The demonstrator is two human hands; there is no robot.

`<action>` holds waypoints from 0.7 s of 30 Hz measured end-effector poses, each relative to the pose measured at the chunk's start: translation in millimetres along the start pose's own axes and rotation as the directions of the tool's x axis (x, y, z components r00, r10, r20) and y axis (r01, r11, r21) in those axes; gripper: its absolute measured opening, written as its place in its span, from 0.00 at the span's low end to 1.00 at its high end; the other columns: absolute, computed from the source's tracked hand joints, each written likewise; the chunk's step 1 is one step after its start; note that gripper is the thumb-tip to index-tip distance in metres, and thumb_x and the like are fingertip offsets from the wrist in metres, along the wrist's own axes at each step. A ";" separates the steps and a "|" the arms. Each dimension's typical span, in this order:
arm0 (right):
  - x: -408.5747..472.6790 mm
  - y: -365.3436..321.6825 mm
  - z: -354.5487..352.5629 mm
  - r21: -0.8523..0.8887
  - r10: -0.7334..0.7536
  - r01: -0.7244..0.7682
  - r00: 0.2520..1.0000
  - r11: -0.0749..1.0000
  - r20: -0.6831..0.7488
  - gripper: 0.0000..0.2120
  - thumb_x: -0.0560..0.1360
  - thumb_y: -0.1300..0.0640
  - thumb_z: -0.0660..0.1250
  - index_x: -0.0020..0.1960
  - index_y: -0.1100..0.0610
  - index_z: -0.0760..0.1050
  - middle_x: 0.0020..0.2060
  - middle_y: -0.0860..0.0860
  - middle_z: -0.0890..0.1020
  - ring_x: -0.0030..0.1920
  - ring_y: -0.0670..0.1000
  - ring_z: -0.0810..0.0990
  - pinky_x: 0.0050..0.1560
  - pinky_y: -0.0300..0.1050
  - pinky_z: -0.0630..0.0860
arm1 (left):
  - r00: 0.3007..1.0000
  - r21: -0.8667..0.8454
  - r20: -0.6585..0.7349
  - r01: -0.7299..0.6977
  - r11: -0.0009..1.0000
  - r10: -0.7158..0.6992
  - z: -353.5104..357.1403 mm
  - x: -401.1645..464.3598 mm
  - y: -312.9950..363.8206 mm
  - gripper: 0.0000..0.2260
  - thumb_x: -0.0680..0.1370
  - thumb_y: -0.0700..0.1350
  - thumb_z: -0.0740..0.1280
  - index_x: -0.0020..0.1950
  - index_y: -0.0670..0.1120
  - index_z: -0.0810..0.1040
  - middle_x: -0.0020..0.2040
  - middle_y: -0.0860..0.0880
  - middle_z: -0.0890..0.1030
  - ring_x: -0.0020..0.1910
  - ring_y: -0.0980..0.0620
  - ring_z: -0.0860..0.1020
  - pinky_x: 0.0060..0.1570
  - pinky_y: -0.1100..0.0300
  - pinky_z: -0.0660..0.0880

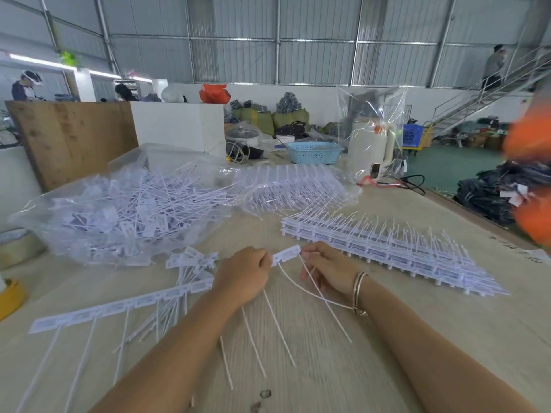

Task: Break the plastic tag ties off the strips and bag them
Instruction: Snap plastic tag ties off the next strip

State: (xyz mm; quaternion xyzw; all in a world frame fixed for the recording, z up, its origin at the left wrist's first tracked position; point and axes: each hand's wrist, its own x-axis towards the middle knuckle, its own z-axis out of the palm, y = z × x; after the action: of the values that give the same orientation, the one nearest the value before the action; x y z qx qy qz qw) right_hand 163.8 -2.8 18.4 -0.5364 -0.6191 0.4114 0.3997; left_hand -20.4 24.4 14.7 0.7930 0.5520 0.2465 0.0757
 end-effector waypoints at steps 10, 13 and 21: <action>-11.5 -0.6 -41.9 0.197 0.089 -0.173 0.924 0.965 0.371 0.24 0.70 0.43 0.62 0.64 0.51 0.69 0.47 0.53 0.83 0.39 0.50 0.79 0.41 0.42 0.75 | 0.994 -0.219 -0.109 -0.004 0.976 -0.021 -7.6 -5.3 -9.4 0.20 0.80 0.54 0.55 0.32 0.45 0.67 0.27 0.51 0.69 0.29 0.50 0.70 0.33 0.57 0.63; -5.6 0.4 -22.0 0.093 0.085 -0.107 0.974 0.990 0.212 0.17 0.75 0.44 0.61 0.60 0.52 0.72 0.42 0.51 0.84 0.33 0.49 0.78 0.34 0.42 0.74 | 0.996 -0.148 -0.054 -0.079 0.986 0.071 -3.5 -5.5 -9.0 0.16 0.80 0.53 0.55 0.40 0.46 0.74 0.31 0.51 0.76 0.28 0.51 0.71 0.31 0.59 0.64; 5.3 -5.5 9.9 -0.052 -0.080 0.086 0.992 0.995 0.101 0.12 0.77 0.58 0.63 0.49 0.69 0.77 0.31 0.52 0.79 0.27 0.49 0.72 0.29 0.41 0.69 | 0.993 -0.190 0.014 -0.109 0.976 0.114 4.7 -3.7 1.1 0.17 0.80 0.51 0.57 0.32 0.47 0.66 0.28 0.50 0.70 0.31 0.50 0.71 0.34 0.57 0.63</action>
State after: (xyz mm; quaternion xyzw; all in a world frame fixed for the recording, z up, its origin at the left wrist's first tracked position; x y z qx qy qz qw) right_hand 152.2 1.2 20.6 -0.5000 -0.6712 0.4030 0.3703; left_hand -18.2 21.3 9.9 0.8150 0.4797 0.2917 0.1434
